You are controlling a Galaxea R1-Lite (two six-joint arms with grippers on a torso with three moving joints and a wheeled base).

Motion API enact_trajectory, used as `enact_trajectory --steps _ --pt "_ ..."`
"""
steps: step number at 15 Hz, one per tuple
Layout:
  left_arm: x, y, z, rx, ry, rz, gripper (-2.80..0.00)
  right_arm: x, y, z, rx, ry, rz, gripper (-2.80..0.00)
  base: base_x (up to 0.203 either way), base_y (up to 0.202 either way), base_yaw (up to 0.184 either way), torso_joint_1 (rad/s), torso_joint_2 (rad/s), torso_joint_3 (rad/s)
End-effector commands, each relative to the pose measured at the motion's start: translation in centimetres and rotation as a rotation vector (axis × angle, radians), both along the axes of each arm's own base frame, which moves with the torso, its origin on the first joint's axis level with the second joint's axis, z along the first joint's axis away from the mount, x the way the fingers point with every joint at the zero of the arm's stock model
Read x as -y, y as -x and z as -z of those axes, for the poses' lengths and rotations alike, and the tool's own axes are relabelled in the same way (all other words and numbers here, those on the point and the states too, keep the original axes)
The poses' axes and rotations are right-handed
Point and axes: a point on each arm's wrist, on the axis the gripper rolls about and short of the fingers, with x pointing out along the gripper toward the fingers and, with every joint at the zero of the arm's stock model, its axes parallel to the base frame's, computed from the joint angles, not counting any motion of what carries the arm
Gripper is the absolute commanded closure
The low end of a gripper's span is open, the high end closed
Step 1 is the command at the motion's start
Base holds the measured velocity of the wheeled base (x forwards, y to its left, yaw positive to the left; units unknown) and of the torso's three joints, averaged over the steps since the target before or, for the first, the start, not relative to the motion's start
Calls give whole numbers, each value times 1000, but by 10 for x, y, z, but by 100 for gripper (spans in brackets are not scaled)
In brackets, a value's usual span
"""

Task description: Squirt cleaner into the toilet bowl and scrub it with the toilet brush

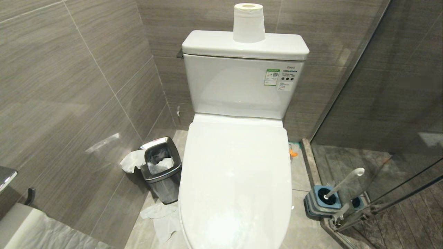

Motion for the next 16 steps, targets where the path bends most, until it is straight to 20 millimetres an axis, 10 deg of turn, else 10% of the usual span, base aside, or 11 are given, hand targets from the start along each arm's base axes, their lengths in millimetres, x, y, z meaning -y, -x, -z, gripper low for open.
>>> enact_trajectory --steps 1,16 --pt "0 1 15 10 -2 -2 0 0 0 0 -1 -1 -1 0 0 0 0 0 0 0" --pt "2 -111 135 -165 -89 78 0 0 0 0 -1 0 -1 0 0 0 0 0 0 0"
